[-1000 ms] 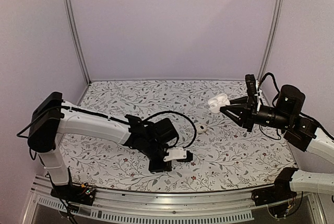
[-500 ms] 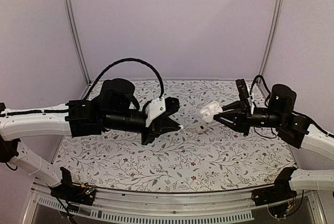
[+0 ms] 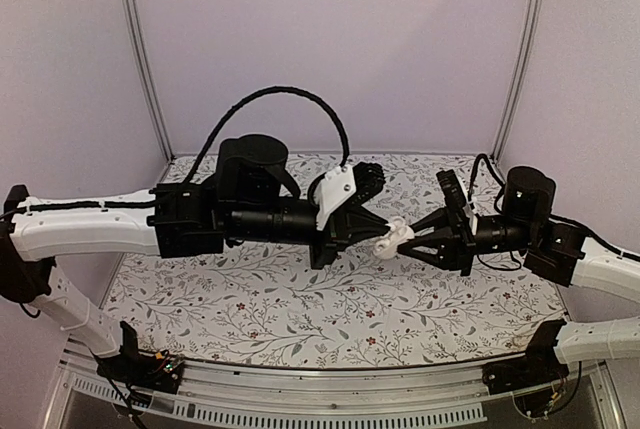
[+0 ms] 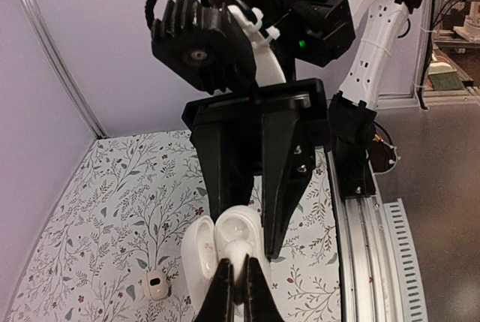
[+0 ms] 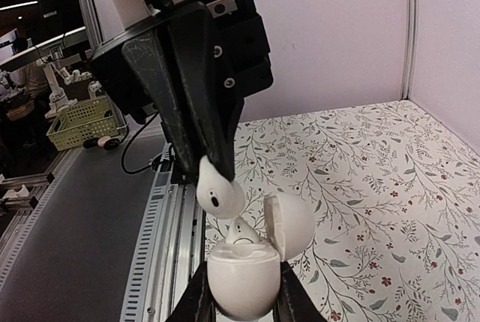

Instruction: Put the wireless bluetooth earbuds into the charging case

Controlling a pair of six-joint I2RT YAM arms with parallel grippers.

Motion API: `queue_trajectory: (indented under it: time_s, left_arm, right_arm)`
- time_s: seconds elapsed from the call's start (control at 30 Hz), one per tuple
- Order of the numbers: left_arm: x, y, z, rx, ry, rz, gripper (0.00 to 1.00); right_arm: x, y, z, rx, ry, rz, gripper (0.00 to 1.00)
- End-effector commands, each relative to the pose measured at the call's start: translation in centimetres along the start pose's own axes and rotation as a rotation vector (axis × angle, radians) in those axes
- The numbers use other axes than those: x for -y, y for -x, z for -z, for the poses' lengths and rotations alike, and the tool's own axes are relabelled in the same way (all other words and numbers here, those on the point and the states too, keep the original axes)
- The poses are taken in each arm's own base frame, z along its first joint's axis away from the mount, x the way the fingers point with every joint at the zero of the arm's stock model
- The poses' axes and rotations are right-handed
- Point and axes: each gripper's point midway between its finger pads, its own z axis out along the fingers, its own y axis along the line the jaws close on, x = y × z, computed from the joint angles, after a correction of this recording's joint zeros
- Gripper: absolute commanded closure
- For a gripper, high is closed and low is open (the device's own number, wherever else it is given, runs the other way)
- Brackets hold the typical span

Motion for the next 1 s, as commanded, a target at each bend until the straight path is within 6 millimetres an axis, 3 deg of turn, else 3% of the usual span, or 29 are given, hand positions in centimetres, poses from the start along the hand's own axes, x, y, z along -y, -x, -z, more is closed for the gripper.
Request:
queue_trajectory:
  time_s: [0.0,0.27,0.97]
  left_arm:
    - [0.4,1.0,-0.6,0.025,0.003,0.019,1.0]
    - [0.0,0.8,-1.5,0.003,0.022,0.025,1.0]
    - [2.1,-2.1,-2.5,-0.1,-0.056,0.03,1.0]
  right_arm:
    - [-0.6,1.6,0.0,0.04,0.022,0.074,1.0]
    - [-0.9,1.7,-0.1,0.042,0.036,0.077,1.0]
    - [-1.6,2.7,0.7,0.083,0.036,0.105,1.0]
